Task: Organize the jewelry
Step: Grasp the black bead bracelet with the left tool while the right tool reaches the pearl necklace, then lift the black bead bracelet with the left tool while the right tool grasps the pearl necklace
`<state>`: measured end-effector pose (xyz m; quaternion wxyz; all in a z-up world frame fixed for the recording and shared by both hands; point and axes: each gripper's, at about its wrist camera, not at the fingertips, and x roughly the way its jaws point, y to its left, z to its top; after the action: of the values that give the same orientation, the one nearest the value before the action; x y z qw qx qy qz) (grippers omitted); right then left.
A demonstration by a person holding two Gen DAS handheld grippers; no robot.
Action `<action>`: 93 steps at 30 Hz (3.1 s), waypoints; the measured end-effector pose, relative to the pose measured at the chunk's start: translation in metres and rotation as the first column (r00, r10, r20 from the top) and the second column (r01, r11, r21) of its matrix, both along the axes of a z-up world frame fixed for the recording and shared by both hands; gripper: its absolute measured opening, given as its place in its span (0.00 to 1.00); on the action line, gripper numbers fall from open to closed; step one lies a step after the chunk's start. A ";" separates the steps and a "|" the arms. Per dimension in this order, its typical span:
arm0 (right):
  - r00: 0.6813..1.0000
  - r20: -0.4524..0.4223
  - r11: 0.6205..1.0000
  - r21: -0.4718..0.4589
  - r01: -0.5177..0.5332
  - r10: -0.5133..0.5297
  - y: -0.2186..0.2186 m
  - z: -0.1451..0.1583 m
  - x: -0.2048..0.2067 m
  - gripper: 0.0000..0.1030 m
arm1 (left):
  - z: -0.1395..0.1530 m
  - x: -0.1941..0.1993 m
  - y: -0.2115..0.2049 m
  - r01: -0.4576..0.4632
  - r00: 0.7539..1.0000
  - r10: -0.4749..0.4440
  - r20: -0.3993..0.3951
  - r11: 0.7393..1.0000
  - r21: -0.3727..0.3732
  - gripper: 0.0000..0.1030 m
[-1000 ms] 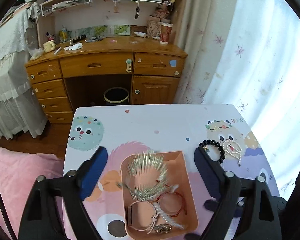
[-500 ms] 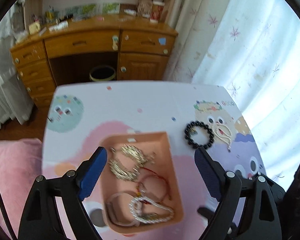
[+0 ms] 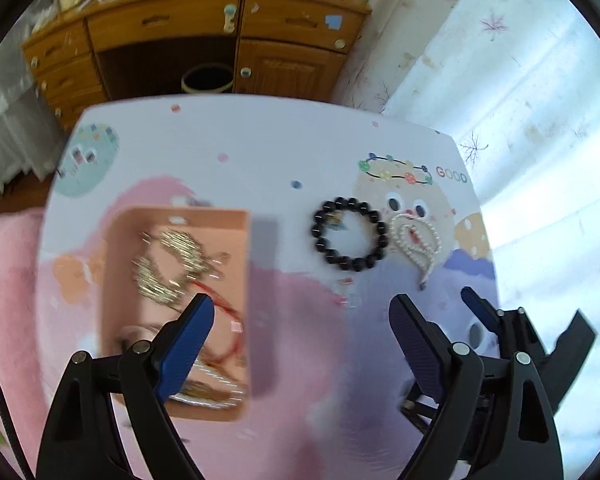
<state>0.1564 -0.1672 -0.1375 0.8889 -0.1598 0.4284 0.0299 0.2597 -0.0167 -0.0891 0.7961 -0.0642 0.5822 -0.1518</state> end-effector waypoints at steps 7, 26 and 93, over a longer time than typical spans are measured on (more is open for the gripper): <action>1.000 -0.004 1.000 0.002 0.006 -0.006 -0.040 -0.019 0.030 0.72 | -0.021 0.011 -0.046 -0.094 0.995 0.094 -0.045 0.996 0.002 0.85; 0.996 -0.086 0.978 0.205 0.030 -0.012 -0.076 -0.048 0.073 0.72 | -0.099 0.051 -0.077 -0.250 0.962 0.266 -0.068 0.952 0.178 0.58; 0.987 0.151 0.816 0.576 -0.050 -0.046 0.011 0.132 0.044 0.05 | 0.083 -0.022 0.057 -0.091 0.883 0.148 0.446 0.985 -0.146 0.12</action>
<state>0.2003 -0.1566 -0.0058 0.9264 0.1151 0.3272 0.1464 0.2373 0.0408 -0.0060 0.9128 -0.1108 0.3641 -0.1484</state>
